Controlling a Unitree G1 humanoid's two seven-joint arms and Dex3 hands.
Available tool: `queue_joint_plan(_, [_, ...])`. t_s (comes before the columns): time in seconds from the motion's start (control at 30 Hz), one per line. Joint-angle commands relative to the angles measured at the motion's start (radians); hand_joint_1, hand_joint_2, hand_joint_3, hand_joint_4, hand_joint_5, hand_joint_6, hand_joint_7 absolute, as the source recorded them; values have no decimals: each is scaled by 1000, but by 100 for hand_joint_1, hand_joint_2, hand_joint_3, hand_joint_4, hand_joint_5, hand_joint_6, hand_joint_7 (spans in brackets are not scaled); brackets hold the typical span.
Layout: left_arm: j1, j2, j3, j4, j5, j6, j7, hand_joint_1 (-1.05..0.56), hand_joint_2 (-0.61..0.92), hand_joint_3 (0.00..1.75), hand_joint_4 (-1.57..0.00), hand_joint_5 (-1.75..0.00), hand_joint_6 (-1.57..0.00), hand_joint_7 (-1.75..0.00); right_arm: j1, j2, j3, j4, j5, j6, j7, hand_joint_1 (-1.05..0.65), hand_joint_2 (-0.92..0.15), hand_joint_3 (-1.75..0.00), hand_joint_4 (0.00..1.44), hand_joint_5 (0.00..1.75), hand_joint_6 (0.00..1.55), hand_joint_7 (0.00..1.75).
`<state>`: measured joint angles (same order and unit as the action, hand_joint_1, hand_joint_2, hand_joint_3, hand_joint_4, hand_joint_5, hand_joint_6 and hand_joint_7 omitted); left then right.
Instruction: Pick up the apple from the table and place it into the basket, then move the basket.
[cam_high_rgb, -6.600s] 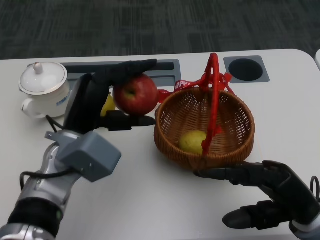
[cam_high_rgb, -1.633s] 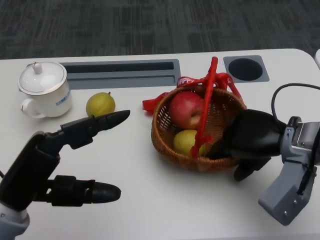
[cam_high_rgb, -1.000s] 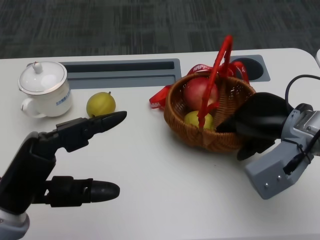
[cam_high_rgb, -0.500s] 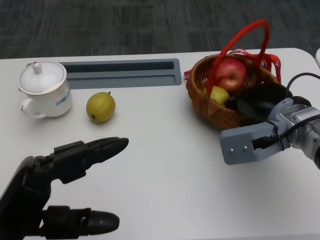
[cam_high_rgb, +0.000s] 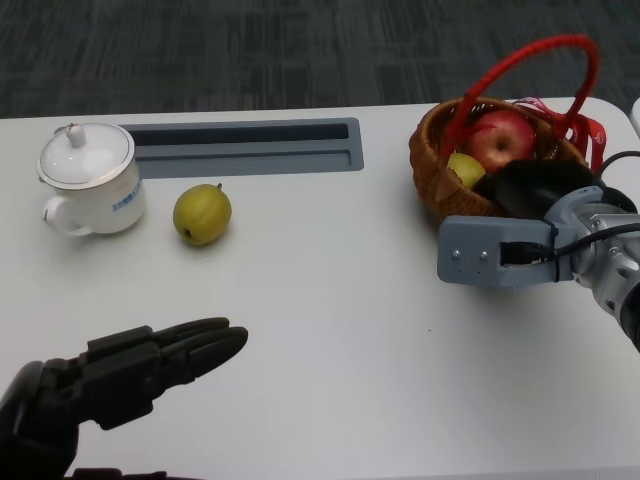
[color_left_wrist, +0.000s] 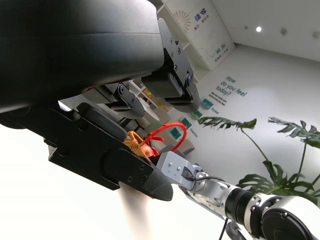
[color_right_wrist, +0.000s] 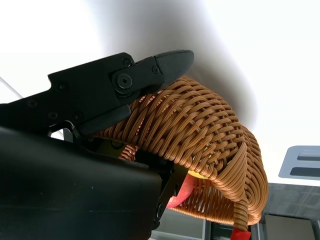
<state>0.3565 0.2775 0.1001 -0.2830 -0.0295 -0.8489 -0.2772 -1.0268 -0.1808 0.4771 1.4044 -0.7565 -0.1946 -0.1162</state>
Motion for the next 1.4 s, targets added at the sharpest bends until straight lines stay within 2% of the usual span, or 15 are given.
queue_joint_plan(0.03, [-23, 14, -1, 18, -15, 3, -2, -55, 74, 0, -71, -1, -66, -1, -13, -17, -13, -3, 13, -21, 7, -49, -82, 0, 92, 1, 71, 0])
queue_joint_plan(0.17, [-63, 22, -4, 59, -12, -5, -8, -56, 76, 1, -70, -1, -66, 0, -27, -17, 10, -5, -10, -55, 24, -75, -78, 0, 62, 0, 51, 0])
queue_joint_plan(0.3, [-93, 30, -9, 88, -13, -7, -13, -58, 77, 1, -69, 0, -66, 0, -39, -13, 3, -8, 3, -95, 58, -99, -81, -1, 37, 0, 30, 0])
queue_joint_plan(0.57, [-129, 31, -21, 103, -13, -4, -14, -59, 77, 0, -71, -1, -67, 0, -49, -25, -73, -19, 92, -128, 160, -105, -87, -2, 15, 0, 11, 0])
queue_joint_plan(0.77, [-160, 34, -36, 127, -30, -14, -22, -57, 75, 0, -71, -1, -67, 0, -42, -56, -124, -31, 152, -186, 214, -105, -89, -2, 17, 2, 15, 2])
queue_joint_plan(0.97, [-190, 33, -34, 136, -25, -5, -19, -58, 75, 0, -71, -1, -68, 0, -7, -114, -170, -49, 206, -298, 203, -104, -89, -1, 26, 4, 22, 3])
queue_joint_plan(1.17, [-209, 39, -30, 161, -15, 25, -20, -59, 75, 0, -70, 0, -66, 0, 77, -166, -240, -73, 291, -486, 216, -102, -89, -1, 30, 2, 26, 2])
queue_joint_plan(1.4, [-244, 57, -20, 231, -24, 16, -29, -59, 74, 0, -69, 0, -65, 0, 218, -183, -334, -129, 433, -769, 295, -101, -90, -1, 31, 1, 27, 1])
